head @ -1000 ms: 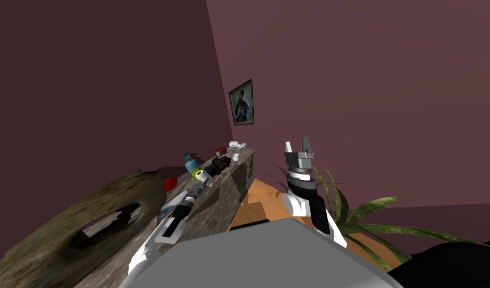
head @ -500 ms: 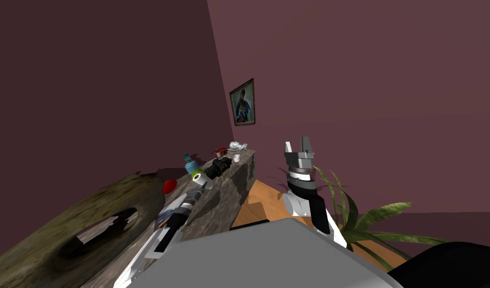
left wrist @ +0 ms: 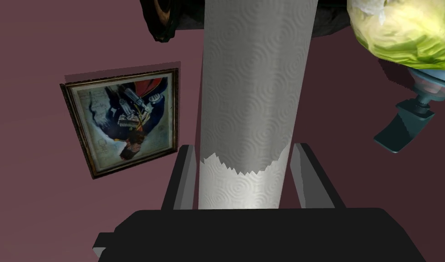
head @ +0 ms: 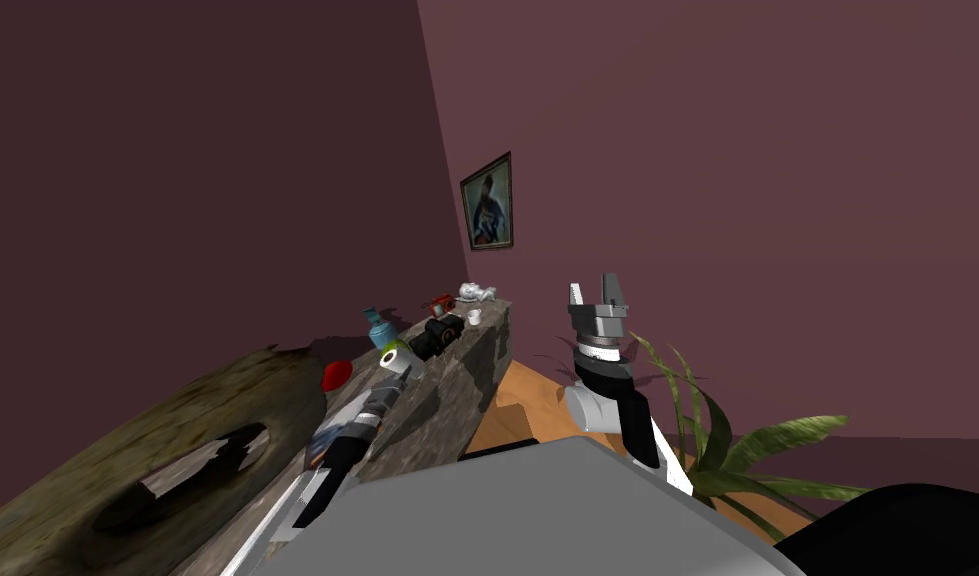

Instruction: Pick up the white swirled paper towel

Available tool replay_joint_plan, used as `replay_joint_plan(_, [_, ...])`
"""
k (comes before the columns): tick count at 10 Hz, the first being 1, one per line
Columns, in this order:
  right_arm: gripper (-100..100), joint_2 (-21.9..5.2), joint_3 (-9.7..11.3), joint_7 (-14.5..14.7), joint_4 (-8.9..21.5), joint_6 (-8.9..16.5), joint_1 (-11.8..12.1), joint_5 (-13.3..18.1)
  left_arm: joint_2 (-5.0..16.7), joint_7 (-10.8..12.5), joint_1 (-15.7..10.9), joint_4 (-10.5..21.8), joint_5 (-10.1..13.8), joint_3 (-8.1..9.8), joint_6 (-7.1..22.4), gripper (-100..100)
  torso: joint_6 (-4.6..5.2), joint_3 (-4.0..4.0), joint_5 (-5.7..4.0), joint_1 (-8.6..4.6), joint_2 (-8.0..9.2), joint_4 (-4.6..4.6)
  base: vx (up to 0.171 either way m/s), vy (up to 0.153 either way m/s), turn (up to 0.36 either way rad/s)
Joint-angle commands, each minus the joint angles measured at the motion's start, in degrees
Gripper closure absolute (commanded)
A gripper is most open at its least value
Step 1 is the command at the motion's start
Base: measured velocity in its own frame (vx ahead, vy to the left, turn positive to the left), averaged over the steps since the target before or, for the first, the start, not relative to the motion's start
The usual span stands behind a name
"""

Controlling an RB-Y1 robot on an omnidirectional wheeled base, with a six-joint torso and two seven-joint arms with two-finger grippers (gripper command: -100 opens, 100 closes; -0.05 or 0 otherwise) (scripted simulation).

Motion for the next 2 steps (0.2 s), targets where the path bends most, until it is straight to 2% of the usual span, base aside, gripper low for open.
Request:
replay_joint_plan(1, [0, 0.0, 0.0, 0.0, 0.0, 0.0, 0.0, 0.0, 0.0, 0.0, 0.0, 0.0, 0.0, 0.00, 0.0, 100, 0.00, 0.00, 0.00, 0.00, 0.00, 0.00, 0.000, 0.000, 0.000])
replay_joint_plan(2, [0, 0.0, 0.0, 0.0, 0.0, 0.0, 0.0, 0.0, 0.0, 0.0, 0.0, -0.3, 0.0, 0.01, 0.0, 0, 0.00, 0.00, 0.02, 0.00, 0.03, -0.02, 0.000, 0.000, 0.000])
